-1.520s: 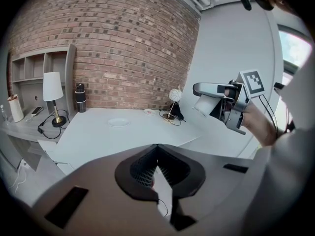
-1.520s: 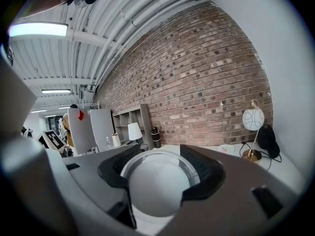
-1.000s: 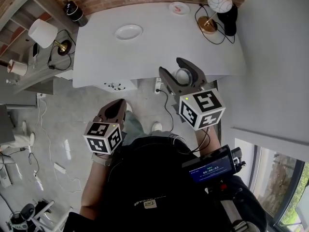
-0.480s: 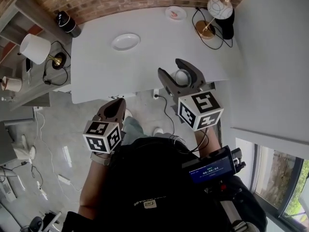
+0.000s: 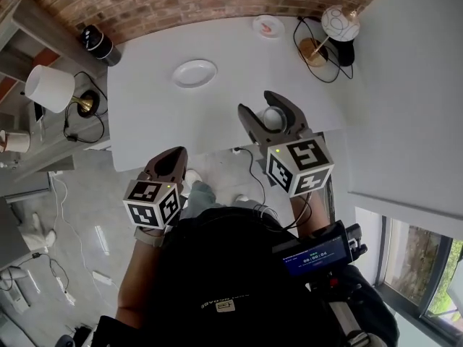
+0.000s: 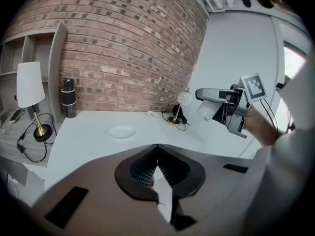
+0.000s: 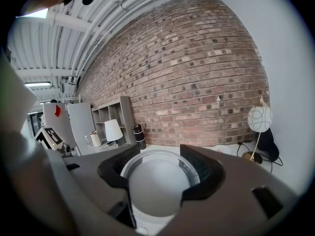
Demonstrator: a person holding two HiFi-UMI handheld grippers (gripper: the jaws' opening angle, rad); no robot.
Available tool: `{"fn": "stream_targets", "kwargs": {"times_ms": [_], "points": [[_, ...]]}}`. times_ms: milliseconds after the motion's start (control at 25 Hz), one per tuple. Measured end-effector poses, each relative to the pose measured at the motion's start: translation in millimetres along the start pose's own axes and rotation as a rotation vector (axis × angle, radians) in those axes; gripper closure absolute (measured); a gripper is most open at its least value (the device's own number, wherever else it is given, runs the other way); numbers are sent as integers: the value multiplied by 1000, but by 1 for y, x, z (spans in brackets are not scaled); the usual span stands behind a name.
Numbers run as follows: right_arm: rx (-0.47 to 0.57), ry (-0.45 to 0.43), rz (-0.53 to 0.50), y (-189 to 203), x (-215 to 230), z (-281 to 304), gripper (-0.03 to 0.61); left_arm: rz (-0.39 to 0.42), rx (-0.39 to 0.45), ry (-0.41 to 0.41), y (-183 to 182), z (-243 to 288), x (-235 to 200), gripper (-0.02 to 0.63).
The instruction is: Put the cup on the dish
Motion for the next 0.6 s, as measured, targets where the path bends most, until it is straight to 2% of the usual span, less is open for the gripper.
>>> {"fn": "stream_targets", "kwargs": {"times_ms": [600], "points": [[-10,61,32,4,-40,82,324,-4,-12,11,-24,-9,-96,609]]}}
Point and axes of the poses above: the fingertips, and each gripper's own axes: z forward along the fingers, x to its right, y out of its underside, the point moved 8 cm from there along -z, backward along the fingers, and after that the axes turned 11 degrees about x, right-handed, at the moved point
